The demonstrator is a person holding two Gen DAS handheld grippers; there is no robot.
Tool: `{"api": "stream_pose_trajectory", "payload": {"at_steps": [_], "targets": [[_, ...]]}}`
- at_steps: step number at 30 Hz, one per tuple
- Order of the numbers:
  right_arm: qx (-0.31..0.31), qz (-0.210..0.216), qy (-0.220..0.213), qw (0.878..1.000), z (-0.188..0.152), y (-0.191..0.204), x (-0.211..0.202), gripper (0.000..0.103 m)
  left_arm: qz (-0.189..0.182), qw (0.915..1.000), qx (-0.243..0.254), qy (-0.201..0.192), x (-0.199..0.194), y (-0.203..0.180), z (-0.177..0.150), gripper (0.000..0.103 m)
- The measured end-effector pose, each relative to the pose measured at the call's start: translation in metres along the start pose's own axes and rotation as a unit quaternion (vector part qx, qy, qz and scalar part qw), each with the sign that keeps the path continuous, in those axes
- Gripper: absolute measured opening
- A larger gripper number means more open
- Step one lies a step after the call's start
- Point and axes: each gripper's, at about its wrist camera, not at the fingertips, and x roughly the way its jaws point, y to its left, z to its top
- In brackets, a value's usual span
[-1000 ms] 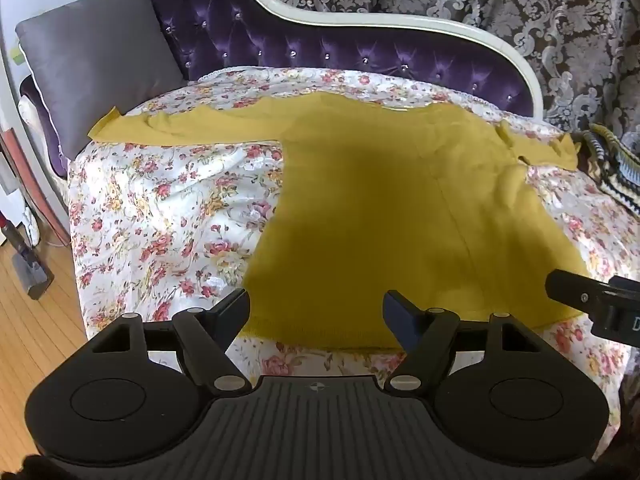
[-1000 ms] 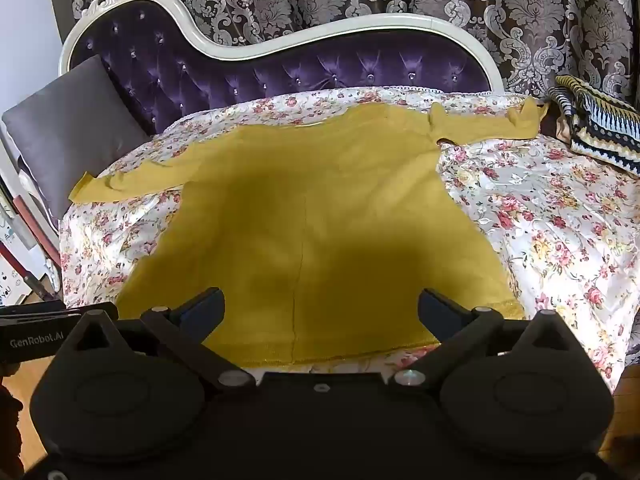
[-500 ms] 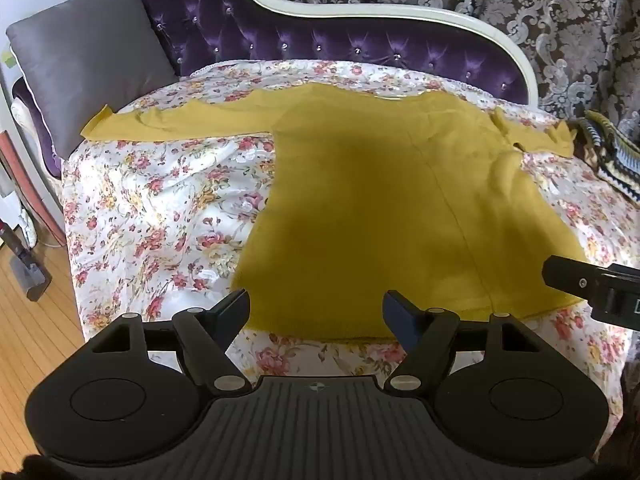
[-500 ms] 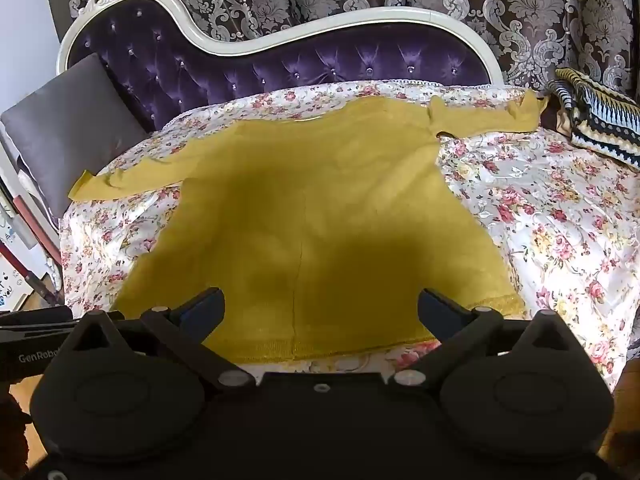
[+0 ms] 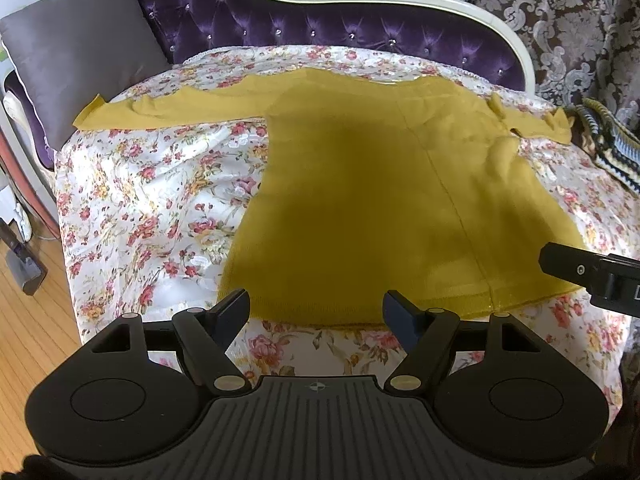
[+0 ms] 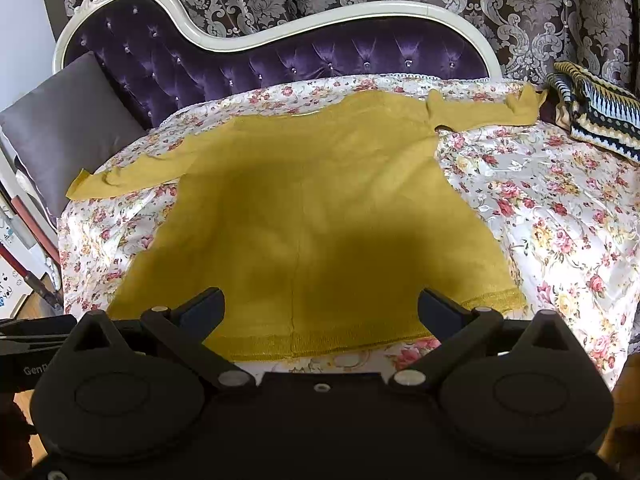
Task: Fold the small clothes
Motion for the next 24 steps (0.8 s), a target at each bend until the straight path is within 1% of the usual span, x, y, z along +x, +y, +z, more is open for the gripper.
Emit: {"api": "stream_pose_trajectory", "payload": {"at_steps": [24], "targets": [[0.000,0.001,0.008,1.000,0.0010,0.0027,0.0033,0.102,0.002,1.0000,0.000,-0.001,-0.0002,0.0023,0.0005,0.072]]}}
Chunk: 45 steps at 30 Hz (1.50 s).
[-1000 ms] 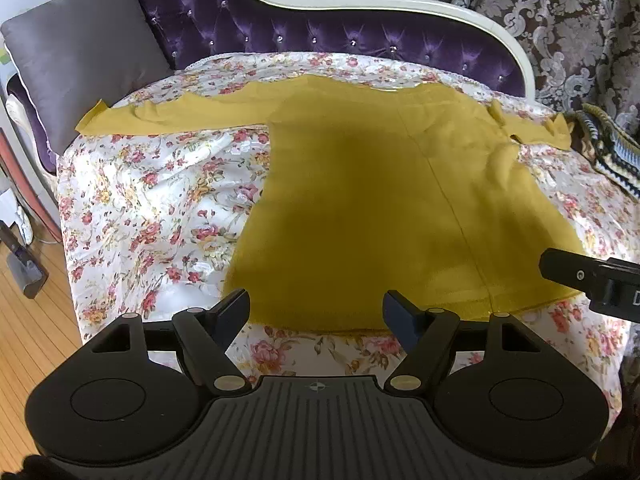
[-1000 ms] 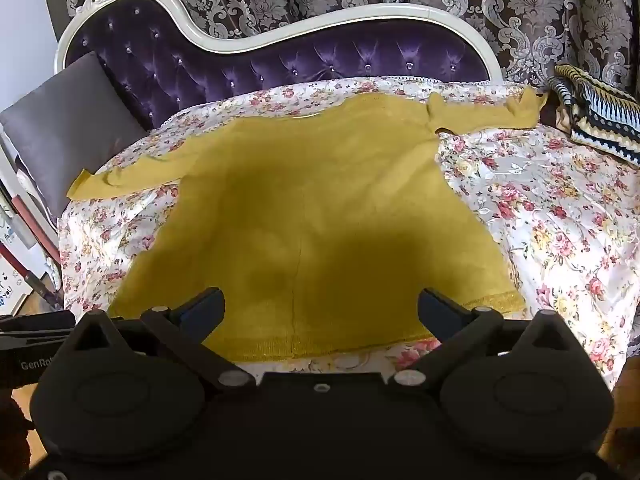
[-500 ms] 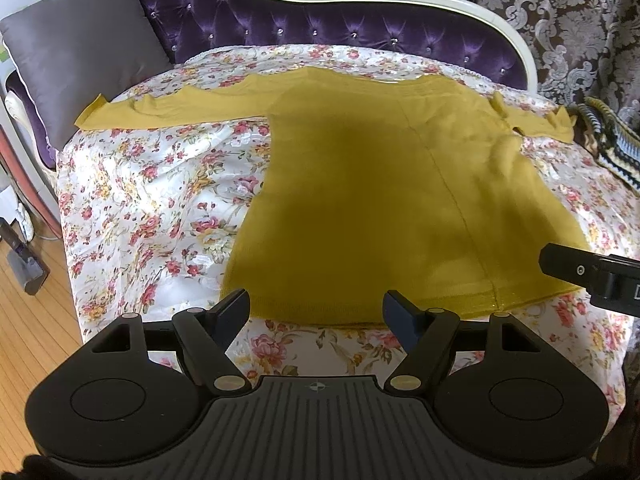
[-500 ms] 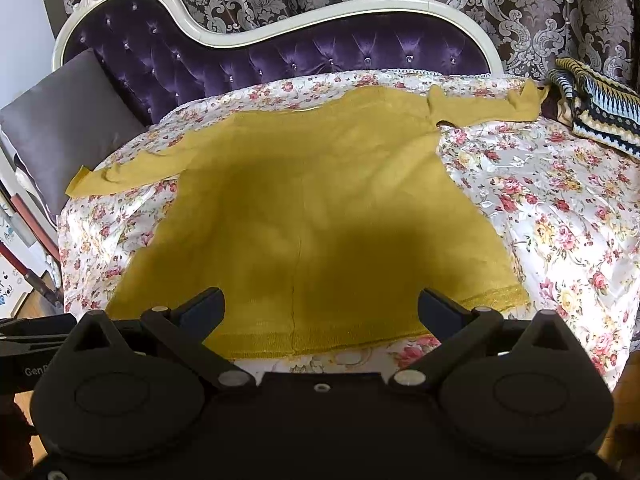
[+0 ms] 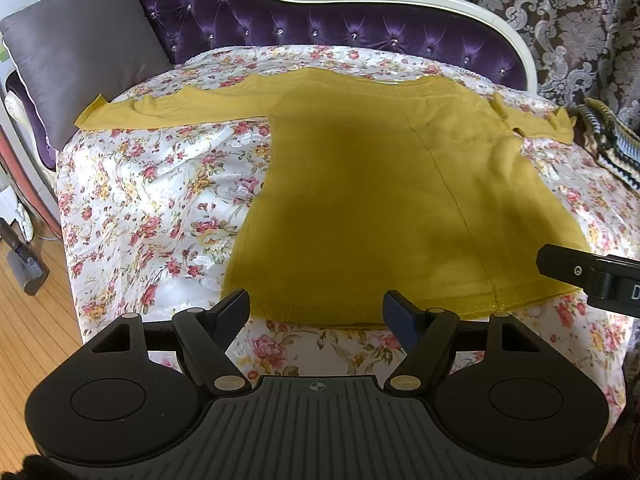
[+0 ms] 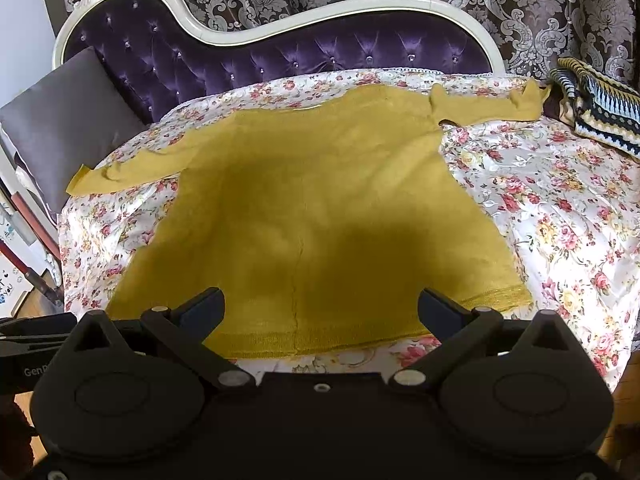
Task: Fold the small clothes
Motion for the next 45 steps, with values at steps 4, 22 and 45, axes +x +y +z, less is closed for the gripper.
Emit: {"api": "stream_pose_trajectory", "payload": {"at_steps": [4,22,45], "targets": [[0.000,0.002,0.000,1.000,0.000,0.001,0.001,0.102,0.000,1.0000,0.000,0.000,0.000,0.000,0.000,0.072],[0.000,0.003,0.001,1.000,0.001,0.001,0.002,0.102,-0.001,1.0000,-0.003,0.003,0.004,0.003,0.000,0.072],[0.010,0.018,0.011,1.000,0.003,0.000,0.009,0.102,-0.003,0.9999,-0.008,0.010,0.011,0.008,0.002,0.072]]}}
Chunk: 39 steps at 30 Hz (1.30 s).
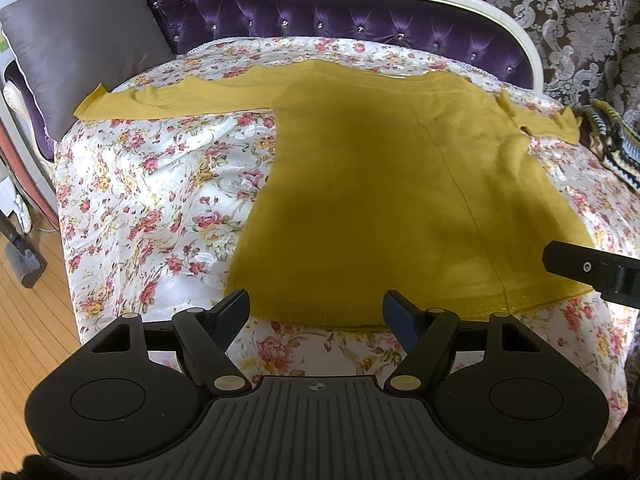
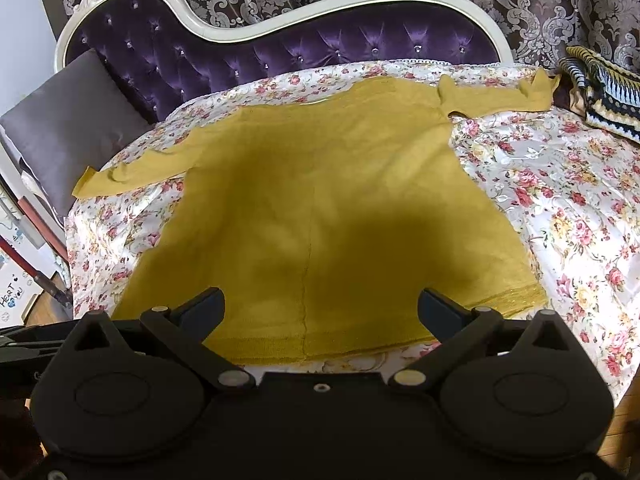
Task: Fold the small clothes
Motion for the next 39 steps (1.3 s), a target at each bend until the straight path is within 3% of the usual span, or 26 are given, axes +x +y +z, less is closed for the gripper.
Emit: {"api": "stream_pose_trajectory", "payload": {"at_steps": [20,31,35,39], "targets": [[0.005,0.015,0.000,1.000,0.002,-0.001,0.008,0.102,0.003,0.9997,-0.013,0.020,0.013,0.007,0.001,0.072],[-0.018,0.019,-0.055,0.998,0.018,0.009,0.007,0.102,0.005,0.9997,-0.001,0.026,0.023,0.007,0.010,0.072],[-0.022,0.031,-0.080,0.996,0.025,0.010,0.008,0.102,0.008,0.9997,0.012,0.020,0.024,0.005,0.014,0.060],[-0.008,0.059,-0.129,0.990,0.028,0.006,0.007,0.102,0.016,0.9998,0.009,0.001,0.026,0.009,0.022,0.055]]}}
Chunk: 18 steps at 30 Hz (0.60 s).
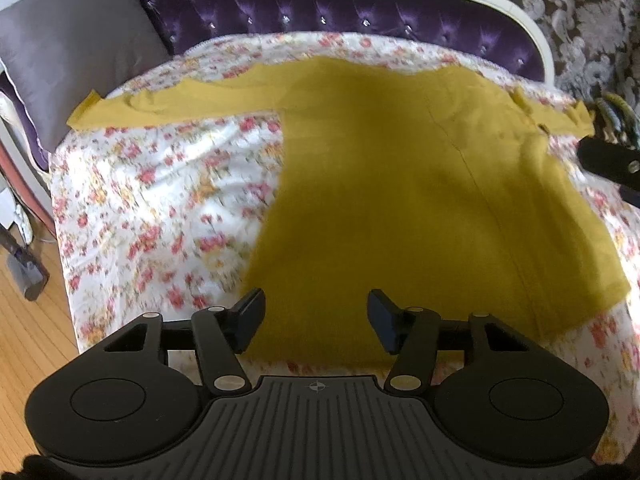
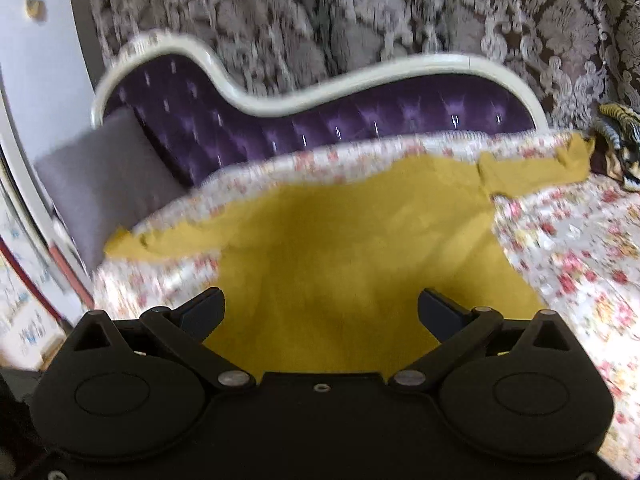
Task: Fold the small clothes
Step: 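Reach the left tool to the sleeve cuff by the grey pillow and grasp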
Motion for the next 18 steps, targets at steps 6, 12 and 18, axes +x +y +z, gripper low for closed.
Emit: {"api": "stream_pose_trajectory", "payload": {"at_steps": [6,12,18], "targets": [[-0.071,-0.039,-0.025,0.996,0.017,0.013,0.021,0.102,0.022,0.9967,-0.073,-0.027,0.010,0.034,0.023,0.055],[-0.093,-0.007,0.030,0.995,0.033,0.020,0.068,0.102,0.059,0.9940,-0.078,-0.048,0.034,0.081,0.061,0.055],[-0.099,0.005,0.056,0.994,0.045,0.026,0.114,0.089,0.101,0.9864,-0.114,-0.063,0.072,0.148,0.101,0.055]]}}
